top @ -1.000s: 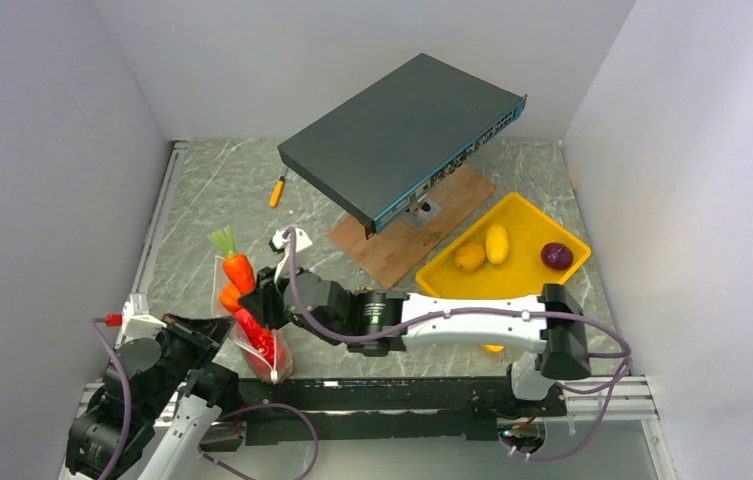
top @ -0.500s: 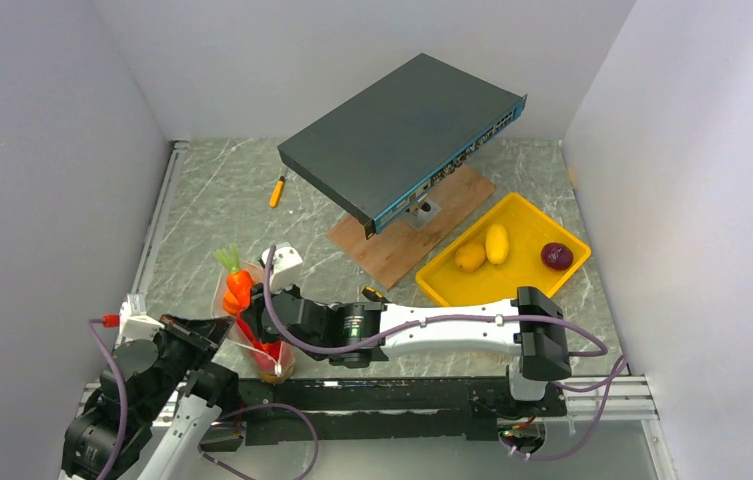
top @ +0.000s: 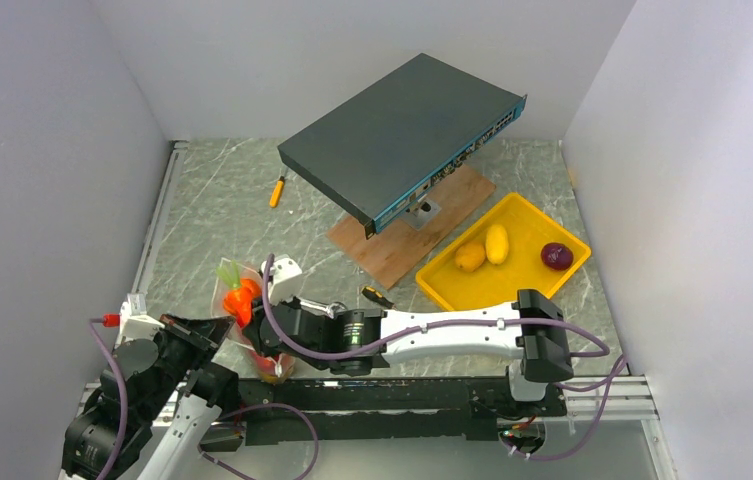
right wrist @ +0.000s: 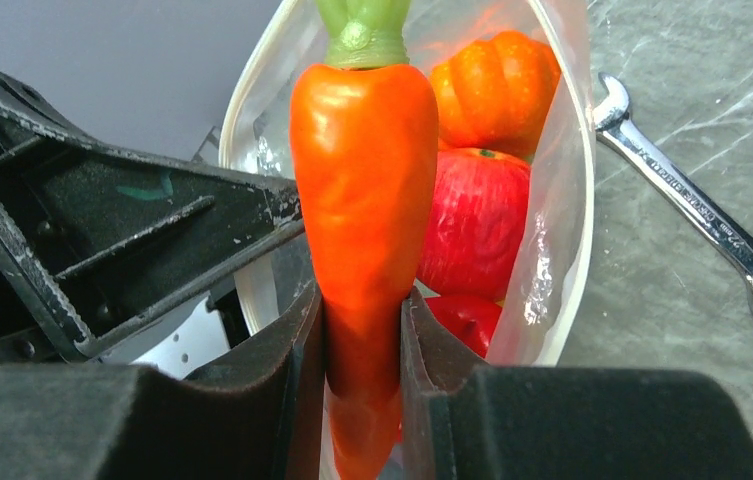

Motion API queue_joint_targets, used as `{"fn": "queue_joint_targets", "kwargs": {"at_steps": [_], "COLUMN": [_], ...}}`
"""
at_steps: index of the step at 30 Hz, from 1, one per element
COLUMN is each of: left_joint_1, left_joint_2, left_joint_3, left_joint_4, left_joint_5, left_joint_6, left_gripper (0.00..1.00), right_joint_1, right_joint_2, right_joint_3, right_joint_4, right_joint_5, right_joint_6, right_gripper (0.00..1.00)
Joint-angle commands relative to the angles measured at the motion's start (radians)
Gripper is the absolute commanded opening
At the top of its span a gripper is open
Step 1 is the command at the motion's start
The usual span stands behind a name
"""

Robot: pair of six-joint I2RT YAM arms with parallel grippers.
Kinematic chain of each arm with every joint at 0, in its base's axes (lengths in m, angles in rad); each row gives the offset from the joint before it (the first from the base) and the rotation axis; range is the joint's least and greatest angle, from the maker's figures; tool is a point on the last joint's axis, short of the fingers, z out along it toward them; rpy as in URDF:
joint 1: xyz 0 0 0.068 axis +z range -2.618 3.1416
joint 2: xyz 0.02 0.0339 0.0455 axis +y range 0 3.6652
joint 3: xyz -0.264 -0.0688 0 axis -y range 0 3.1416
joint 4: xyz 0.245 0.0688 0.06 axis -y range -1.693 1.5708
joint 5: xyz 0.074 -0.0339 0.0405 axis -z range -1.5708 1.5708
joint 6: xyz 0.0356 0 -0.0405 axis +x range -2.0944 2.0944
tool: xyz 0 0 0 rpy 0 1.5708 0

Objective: Place the food in the zip-top bag and seal the zipper
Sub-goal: Place the fake vegetable in the zipper food storage bag.

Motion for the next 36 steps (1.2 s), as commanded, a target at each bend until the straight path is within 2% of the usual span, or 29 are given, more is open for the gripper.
{"fn": "queue_joint_targets", "kwargs": {"at_steps": [1, 8, 14, 19, 22, 28, 30, 36], "left_joint_1": [0.001, 0.000, 0.001, 0.001, 0.001, 0.001, 0.000, 0.000], "left_joint_2": [0.003, -0.006, -0.009, -0.008, -0.013, -0.016, -0.010, -0.011], "left_joint_3": [0.023, 0.020, 0.018, 0.032, 0.027, 0.025, 0.034, 0.042], "left_joint_4": [0.027, 0.020, 0.022, 0.010, 0.005, 0.004, -0.001, -0.009], "left_joint_5": [0.005, 0.005, 0.012, 0.005, 0.006, 0.001, 0.000, -0.011], "left_joint_6": [-0.001, -0.007, -0.011, -0.008, -0.011, -0.014, -0.011, -0.012], "left_gripper": [0.00, 0.00, 0.00, 0.00, 0.00, 0.00, 0.00, 0.00], "right_joint_1": [0.011, 0.012, 0.013, 0.013, 0.017, 0.071, 0.108, 0.219], "right_joint_2": [-0.055, -0.038, -0.028, -0.027, -0.020, -0.070, -0.104, -0.184], "right_joint_3": [-0.005, 0.005, 0.032, 0.061, 0.127, 0.158, 0.118, -0.044], "right_joint_4": [-0.010, -0.054, -0.086, -0.075, -0.119, -0.146, -0.133, -0.087], "right_joint_5": [-0.028, -0.059, -0.046, -0.091, -0.123, -0.144, -0.167, -0.013], "right_joint_6": [0.009, 0.029, 0.020, -0.058, -0.130, -0.327, -0.397, -0.417], "right_gripper": [0.21, 0.27, 0.49, 0.65, 0.68, 0.76, 0.77, 0.78]}}
